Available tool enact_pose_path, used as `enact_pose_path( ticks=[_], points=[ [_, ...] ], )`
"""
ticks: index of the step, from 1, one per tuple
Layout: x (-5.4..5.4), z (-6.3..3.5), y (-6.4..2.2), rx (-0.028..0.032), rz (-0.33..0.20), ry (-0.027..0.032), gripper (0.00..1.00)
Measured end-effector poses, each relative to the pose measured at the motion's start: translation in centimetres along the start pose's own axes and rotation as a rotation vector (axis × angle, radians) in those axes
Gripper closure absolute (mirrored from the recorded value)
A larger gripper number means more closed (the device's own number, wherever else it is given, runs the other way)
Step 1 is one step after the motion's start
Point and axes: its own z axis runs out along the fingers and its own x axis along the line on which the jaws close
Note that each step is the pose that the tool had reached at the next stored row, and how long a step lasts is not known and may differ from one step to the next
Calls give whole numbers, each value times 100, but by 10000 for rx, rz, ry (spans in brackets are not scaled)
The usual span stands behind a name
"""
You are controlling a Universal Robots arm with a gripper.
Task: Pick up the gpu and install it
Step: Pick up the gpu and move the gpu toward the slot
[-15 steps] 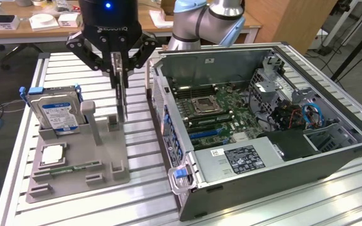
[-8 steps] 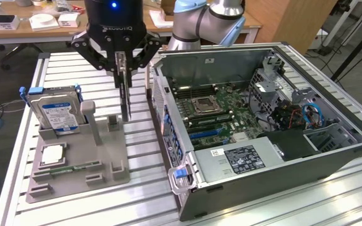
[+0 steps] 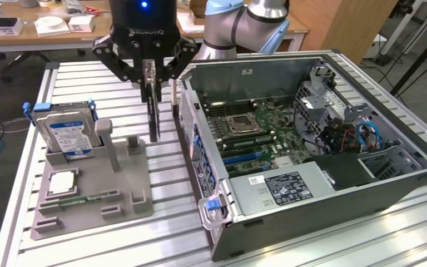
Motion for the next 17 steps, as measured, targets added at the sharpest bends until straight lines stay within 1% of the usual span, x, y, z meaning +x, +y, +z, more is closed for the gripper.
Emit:
enact_pose_path(
  ticks=[12,17],
  points=[
    [-211,-2,15,4,2,60,74],
    [-265,-21,19,9,3,98,74]
  ],
)
